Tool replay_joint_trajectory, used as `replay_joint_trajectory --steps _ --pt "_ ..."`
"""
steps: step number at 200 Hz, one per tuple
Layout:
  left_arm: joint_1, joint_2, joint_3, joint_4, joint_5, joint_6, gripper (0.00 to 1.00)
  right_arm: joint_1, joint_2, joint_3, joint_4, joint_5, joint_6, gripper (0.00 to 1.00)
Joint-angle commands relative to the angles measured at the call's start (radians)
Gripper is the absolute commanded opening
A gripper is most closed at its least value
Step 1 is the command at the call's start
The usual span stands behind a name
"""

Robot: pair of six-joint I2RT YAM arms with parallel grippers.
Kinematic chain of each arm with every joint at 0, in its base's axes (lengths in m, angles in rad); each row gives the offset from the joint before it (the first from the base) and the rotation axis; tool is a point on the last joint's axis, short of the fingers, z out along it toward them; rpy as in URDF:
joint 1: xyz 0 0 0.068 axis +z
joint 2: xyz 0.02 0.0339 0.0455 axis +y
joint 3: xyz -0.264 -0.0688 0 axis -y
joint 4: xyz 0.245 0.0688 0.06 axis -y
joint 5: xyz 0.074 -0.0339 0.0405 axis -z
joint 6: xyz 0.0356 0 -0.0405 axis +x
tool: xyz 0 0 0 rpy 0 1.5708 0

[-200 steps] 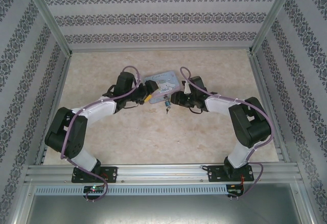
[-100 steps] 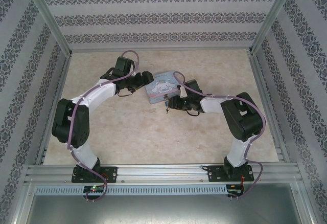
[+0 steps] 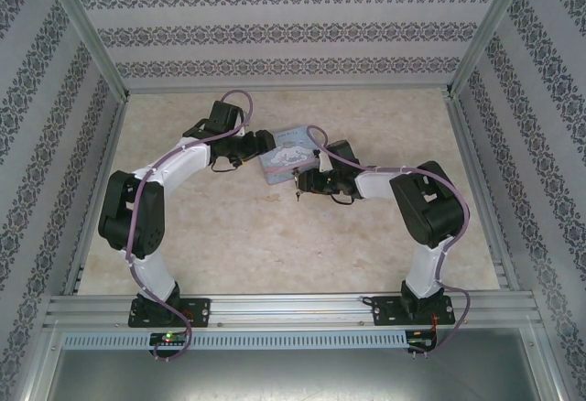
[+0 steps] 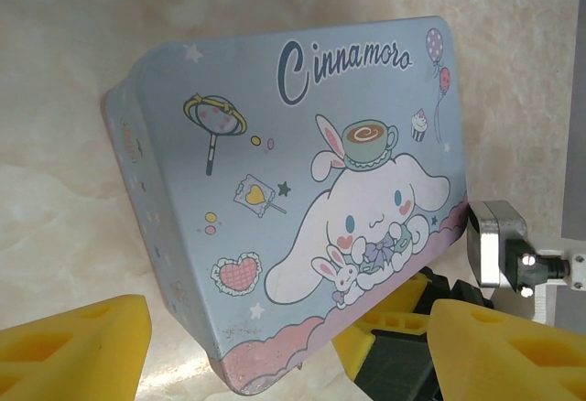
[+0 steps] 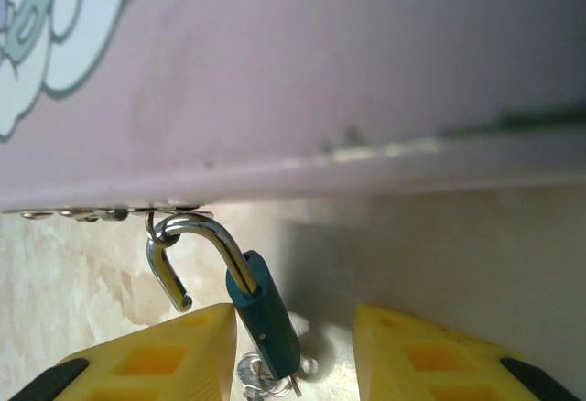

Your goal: Unlock the padlock with the key

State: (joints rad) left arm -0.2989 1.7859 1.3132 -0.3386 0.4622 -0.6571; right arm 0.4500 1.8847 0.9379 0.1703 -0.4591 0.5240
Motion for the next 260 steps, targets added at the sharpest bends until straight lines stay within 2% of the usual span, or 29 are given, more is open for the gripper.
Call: replay_joint_trajectory --steps 1,64,108,156,220,260 --pt "0.016 0.024 0.024 -0.020 -0.005 0.021 0.79 0.022 0.039 0.009 0.031 -0.026 -0.009 0.38" --pt "0.016 0.037 0.022 -0.008 0.003 0.017 0.79 0.039 0.047 0.012 0.043 -0.042 -0.007 0.33" --pt "0.015 0.043 0.029 -0.023 -0.014 0.041 0.80 0.038 0.054 0.009 0.045 -0.034 0.005 0.15" --pt "0.014 0.048 0.041 -0.093 -0.100 0.122 0.80 0.032 0.030 -0.014 0.051 -0.029 0.034 0.00" --pt "-0.046 0.060 0.044 -0.164 -0.309 0.231 0.81 0.026 -0.009 -0.049 0.050 -0.007 0.127 0.00" --pt "-0.090 0.094 0.043 -0.165 -0.357 0.248 0.81 0.032 -0.027 -0.066 0.045 0.031 0.193 0.00"
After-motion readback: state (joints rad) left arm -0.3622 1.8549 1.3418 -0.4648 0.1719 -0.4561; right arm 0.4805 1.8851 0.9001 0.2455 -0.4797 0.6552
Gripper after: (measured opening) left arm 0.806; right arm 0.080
